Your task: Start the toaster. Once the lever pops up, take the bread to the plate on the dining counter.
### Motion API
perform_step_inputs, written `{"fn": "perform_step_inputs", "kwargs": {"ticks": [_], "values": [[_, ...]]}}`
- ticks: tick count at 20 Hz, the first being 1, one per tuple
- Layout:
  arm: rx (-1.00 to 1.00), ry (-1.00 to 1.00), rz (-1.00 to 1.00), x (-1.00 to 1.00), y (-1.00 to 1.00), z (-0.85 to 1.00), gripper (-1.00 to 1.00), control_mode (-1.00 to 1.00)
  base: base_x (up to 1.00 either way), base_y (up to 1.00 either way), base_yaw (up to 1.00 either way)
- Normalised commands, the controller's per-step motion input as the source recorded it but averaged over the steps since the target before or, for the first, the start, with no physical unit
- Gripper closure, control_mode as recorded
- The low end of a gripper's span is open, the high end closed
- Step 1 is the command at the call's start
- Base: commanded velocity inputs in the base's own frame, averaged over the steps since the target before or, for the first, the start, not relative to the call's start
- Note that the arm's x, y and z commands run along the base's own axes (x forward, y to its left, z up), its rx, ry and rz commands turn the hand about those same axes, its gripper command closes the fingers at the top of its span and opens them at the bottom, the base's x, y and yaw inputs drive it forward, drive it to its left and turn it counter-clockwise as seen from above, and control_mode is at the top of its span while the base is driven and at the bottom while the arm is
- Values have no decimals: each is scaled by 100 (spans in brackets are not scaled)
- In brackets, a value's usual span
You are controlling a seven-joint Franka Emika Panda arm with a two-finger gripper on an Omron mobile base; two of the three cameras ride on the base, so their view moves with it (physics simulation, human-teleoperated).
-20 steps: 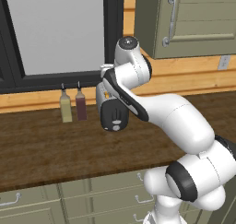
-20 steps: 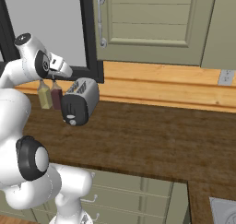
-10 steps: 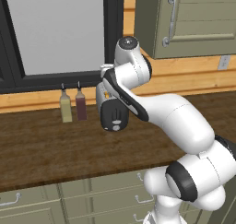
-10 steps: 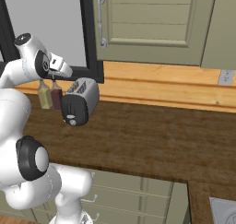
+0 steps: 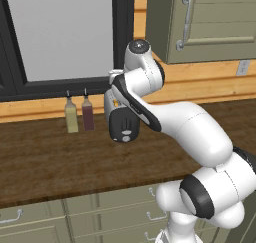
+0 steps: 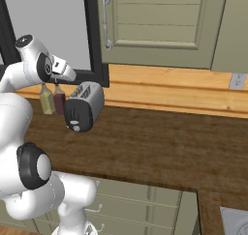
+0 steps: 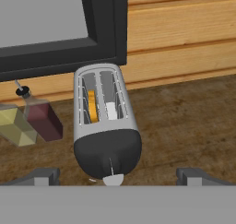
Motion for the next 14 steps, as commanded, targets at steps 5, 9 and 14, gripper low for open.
{"fn": "perform_step_inputs", "kwargs": {"ticks": [5,9,14], "values": [[0,0,0,0,0,0,-100,-100,0,0,0],[0,0,0,0,0,0,-100,-100,0,0,0],[0,0,0,0,0,0,-100,-100,0,0,0]]}}
